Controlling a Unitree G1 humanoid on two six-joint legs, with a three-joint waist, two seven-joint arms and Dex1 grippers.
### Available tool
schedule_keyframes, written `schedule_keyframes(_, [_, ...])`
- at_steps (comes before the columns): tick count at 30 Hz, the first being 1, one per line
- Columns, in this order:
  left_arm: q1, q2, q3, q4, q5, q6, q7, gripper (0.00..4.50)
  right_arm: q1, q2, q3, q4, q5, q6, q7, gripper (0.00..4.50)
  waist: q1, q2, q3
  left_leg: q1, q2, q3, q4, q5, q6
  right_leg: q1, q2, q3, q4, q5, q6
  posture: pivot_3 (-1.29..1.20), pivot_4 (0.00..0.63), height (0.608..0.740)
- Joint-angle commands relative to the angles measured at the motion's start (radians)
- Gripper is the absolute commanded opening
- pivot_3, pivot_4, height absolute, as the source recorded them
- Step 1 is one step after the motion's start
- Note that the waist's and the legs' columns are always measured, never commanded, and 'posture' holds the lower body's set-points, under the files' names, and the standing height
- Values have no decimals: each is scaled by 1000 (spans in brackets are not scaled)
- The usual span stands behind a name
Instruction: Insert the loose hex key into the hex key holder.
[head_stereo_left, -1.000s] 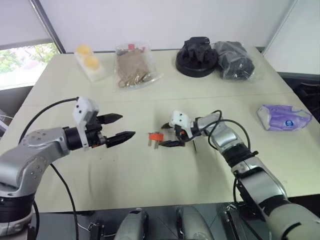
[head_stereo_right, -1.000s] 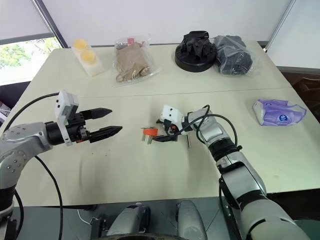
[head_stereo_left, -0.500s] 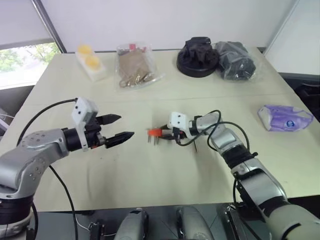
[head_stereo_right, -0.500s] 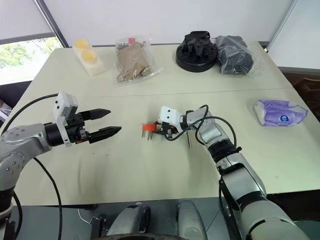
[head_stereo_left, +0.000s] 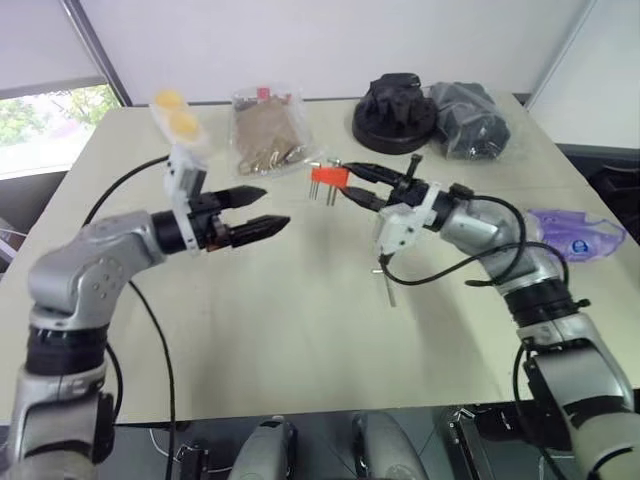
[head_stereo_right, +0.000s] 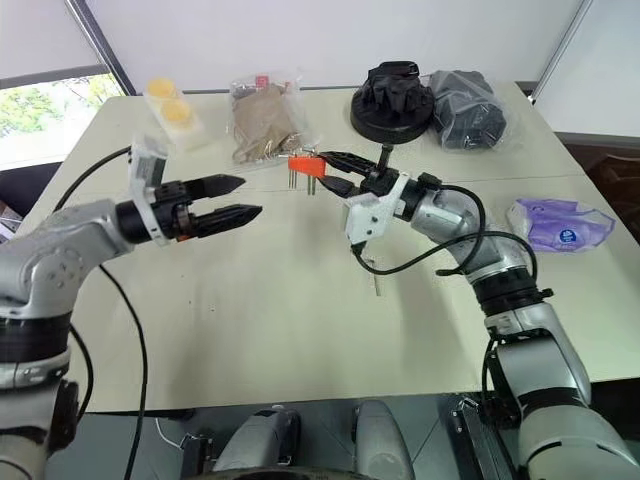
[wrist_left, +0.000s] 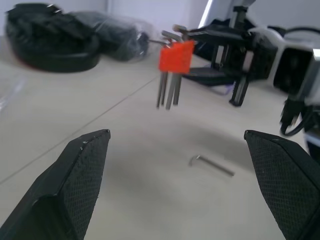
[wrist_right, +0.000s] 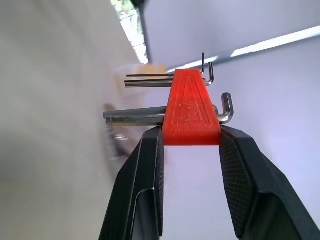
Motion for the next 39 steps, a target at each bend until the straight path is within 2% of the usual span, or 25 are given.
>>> schedule_keyframes(1, [-82,-18,4,43,-50,38,-36,4500,-24,-10,-25,-63,-66,-71,-93,989,0,0,0,0,0,0,0,0,0,0,0,0,0,0,0,0,150,740])
schedule_keyframes(7, [-145,-62,-26,53,-68,81,-73,4500,-13,-5,-15,-89,-89,-85,-130,989,1,0,0,0,0,0,1,0,0,0,0,0,1,0,0,0,150,740])
schedule_keyframes(37, [-150,-101,-29,57,-38,51,-60,4500,6,-9,9,-110,-66,-112,-93,989,1,0,0,0,0,0,1,0,0,0,0,0,1,0,0,0,150,740])
schedule_keyframes(38, [-150,-103,-30,57,-36,50,-59,3955,6,-8,9,-110,-66,-112,-91,989,2,0,0,0,0,0,1,0,0,0,1,0,1,0,0,0,150,740])
schedule_keyframes(39, [-149,-104,-32,57,-35,49,-58,3643,8,-7,10,-112,-65,-110,-89,989,1,0,0,0,0,0,1,0,0,0,1,0,1,0,0,0,150,740])
